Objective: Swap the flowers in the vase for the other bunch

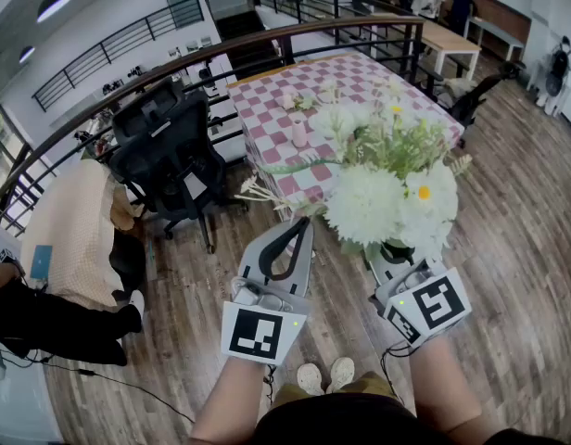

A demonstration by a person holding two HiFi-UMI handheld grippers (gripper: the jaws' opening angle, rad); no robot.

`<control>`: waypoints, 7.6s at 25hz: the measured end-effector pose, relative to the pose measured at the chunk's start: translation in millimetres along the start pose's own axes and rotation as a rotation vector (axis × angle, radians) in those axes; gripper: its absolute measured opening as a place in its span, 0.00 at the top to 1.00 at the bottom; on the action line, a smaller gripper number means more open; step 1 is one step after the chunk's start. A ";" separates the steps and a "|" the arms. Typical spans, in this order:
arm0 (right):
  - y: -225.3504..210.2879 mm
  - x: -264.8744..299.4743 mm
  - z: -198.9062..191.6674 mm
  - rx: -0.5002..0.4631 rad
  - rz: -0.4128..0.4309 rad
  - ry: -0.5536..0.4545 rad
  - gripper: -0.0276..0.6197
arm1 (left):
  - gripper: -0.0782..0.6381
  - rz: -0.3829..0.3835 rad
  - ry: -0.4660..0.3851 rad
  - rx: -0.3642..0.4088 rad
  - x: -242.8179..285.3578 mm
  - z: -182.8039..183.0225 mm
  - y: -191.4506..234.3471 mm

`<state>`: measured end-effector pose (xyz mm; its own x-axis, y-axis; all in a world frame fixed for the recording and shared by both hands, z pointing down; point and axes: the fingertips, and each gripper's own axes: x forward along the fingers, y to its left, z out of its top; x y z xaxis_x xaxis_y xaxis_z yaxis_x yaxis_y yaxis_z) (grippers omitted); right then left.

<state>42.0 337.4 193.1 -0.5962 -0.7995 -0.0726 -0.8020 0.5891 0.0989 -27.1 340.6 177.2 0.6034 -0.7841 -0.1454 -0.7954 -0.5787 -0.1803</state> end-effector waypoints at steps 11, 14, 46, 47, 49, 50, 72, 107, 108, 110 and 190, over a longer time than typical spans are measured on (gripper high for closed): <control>-4.1 -6.6 -5.9 0.010 0.015 0.009 0.85 | 0.88 0.004 0.011 -0.005 7.8 -3.5 -10.0; -9.9 -11.7 -8.0 0.026 0.022 0.013 0.85 | 0.88 0.008 0.020 -0.002 11.2 -4.3 -16.4; -51.1 -8.4 -45.0 0.037 0.065 0.025 0.85 | 0.88 0.042 0.000 0.025 54.7 -26.0 -35.6; -54.2 -2.9 -48.1 0.037 0.066 0.029 0.85 | 0.88 0.045 0.000 0.025 58.9 -29.2 -31.0; -60.4 9.6 -54.5 0.038 0.070 0.040 0.85 | 0.88 0.050 0.002 0.027 67.8 -35.6 -20.9; -63.7 16.1 -57.3 0.038 0.073 0.048 0.85 | 0.88 0.052 0.003 0.029 72.6 -38.3 -15.9; -166.0 199.3 -82.1 0.063 0.010 0.089 0.85 | 0.88 -0.018 -0.010 0.006 225.9 -86.1 127.1; -270.6 403.6 -81.6 0.068 -0.044 0.090 0.85 | 0.88 -0.088 -0.013 0.005 390.3 -127.8 290.2; -273.1 404.8 -84.1 0.081 -0.041 0.090 0.85 | 0.88 -0.088 -0.009 0.002 392.8 -131.0 290.7; -277.4 407.7 -87.8 0.106 -0.029 0.087 0.85 | 0.88 -0.088 0.003 -0.001 398.6 -137.6 291.6; -301.4 540.2 -294.6 0.308 0.254 0.244 0.85 | 0.88 0.049 0.334 -0.084 459.3 -370.1 355.4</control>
<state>-27.7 -306.6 416.4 -0.7788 -0.6078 0.1552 -0.6271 0.7476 -0.2188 -53.8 -308.3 406.3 0.5231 -0.8336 0.1775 -0.8334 -0.5439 -0.0982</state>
